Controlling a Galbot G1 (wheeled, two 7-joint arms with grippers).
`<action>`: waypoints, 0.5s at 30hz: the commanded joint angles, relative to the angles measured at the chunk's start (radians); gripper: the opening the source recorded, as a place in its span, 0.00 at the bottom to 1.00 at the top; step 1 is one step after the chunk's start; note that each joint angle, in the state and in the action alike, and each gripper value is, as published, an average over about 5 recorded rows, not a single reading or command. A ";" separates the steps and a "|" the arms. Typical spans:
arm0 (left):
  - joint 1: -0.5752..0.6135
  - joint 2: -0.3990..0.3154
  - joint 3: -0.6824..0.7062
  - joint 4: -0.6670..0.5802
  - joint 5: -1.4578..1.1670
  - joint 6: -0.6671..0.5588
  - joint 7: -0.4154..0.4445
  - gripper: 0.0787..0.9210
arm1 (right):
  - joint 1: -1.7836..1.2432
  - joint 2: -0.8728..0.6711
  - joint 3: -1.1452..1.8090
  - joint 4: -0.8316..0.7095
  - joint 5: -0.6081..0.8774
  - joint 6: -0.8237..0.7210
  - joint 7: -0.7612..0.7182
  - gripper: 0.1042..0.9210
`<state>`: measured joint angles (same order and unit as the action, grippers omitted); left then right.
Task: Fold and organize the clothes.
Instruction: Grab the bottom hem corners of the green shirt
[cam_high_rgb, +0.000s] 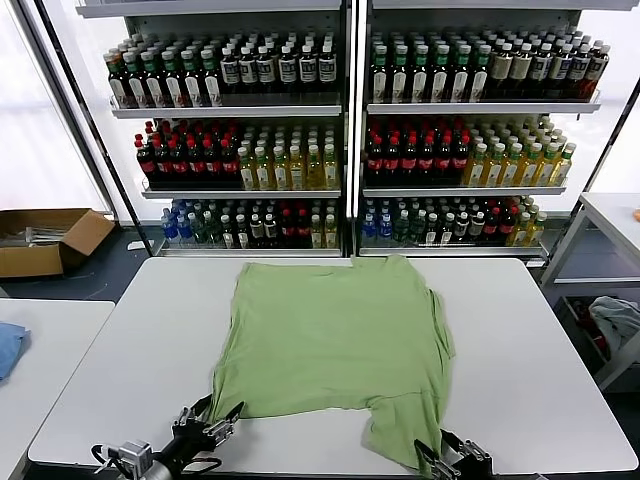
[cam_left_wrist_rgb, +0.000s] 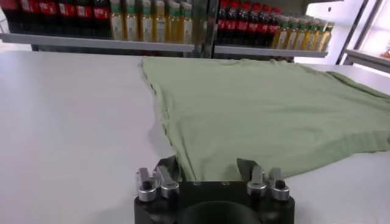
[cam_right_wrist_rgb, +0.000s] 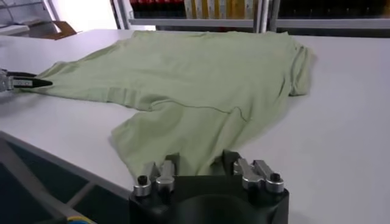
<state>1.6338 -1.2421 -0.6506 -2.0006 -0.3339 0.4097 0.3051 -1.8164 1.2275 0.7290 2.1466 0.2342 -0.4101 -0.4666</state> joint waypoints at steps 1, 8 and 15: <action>0.014 0.003 0.002 0.009 0.002 -0.008 0.000 0.41 | 0.001 -0.001 -0.006 0.003 0.001 0.001 0.007 0.19; 0.011 -0.005 0.000 0.004 0.002 -0.016 -0.012 0.18 | 0.011 -0.002 -0.005 0.009 0.007 0.012 0.012 0.00; 0.024 -0.001 -0.019 -0.050 0.000 -0.019 -0.020 0.02 | -0.006 -0.005 0.013 0.041 0.023 0.026 0.006 0.00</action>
<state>1.6475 -1.2432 -0.6559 -2.0067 -0.3354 0.3932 0.2962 -1.8155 1.2224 0.7360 2.1697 0.2503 -0.3927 -0.4631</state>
